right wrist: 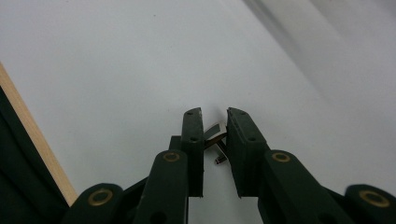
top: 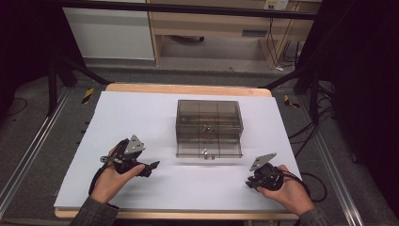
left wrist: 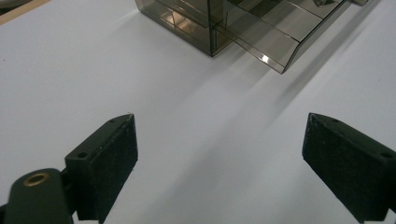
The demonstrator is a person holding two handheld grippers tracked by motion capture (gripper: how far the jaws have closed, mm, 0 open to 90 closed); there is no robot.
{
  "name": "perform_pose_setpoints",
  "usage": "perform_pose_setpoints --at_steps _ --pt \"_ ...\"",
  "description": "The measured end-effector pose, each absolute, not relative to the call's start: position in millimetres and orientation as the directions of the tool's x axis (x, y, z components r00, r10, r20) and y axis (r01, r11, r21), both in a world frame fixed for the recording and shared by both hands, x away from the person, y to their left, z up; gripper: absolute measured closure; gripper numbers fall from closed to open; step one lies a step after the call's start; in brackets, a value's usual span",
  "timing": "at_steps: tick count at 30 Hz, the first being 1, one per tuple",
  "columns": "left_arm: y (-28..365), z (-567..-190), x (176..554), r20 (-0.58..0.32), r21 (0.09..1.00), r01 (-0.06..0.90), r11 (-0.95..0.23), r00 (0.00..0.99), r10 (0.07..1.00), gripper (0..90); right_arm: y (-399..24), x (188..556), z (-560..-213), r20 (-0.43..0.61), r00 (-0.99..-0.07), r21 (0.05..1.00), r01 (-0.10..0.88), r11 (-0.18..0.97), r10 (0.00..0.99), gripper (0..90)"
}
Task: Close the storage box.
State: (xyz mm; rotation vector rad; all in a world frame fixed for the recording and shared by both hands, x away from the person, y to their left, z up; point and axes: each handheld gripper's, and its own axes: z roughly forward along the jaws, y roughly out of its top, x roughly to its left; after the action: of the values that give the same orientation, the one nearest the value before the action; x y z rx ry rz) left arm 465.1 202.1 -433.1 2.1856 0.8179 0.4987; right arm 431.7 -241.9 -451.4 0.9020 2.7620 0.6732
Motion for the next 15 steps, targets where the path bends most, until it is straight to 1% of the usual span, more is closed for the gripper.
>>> perform_pose_setpoints --at_steps 6,11,12,15 --pt "203.7 -433.3 465.3 0.096 0.749 0.402 -0.527 0.721 0.686 10.3 -245.1 432.5 -450.5 -0.013 -0.798 0.474 0.525 0.707 0.602 78.1" --pt "206.5 -433.7 465.7 0.094 0.753 0.405 -0.519 0.714 0.694 10.4 -246.3 434.0 -449.2 -0.018 -0.793 0.489 0.524 0.697 0.608 82.6" --pt "206.8 -434.0 465.5 0.094 0.752 0.407 -0.519 0.713 0.695 10.4 -246.3 434.1 -448.7 -0.015 -0.791 0.489 0.528 0.694 0.612 87.7" --pt "207.1 -433.7 465.4 0.091 0.754 0.406 -0.516 0.714 0.694 10.5 -245.9 434.1 -448.2 -0.009 -0.789 0.490 0.532 0.691 0.614 88.6"
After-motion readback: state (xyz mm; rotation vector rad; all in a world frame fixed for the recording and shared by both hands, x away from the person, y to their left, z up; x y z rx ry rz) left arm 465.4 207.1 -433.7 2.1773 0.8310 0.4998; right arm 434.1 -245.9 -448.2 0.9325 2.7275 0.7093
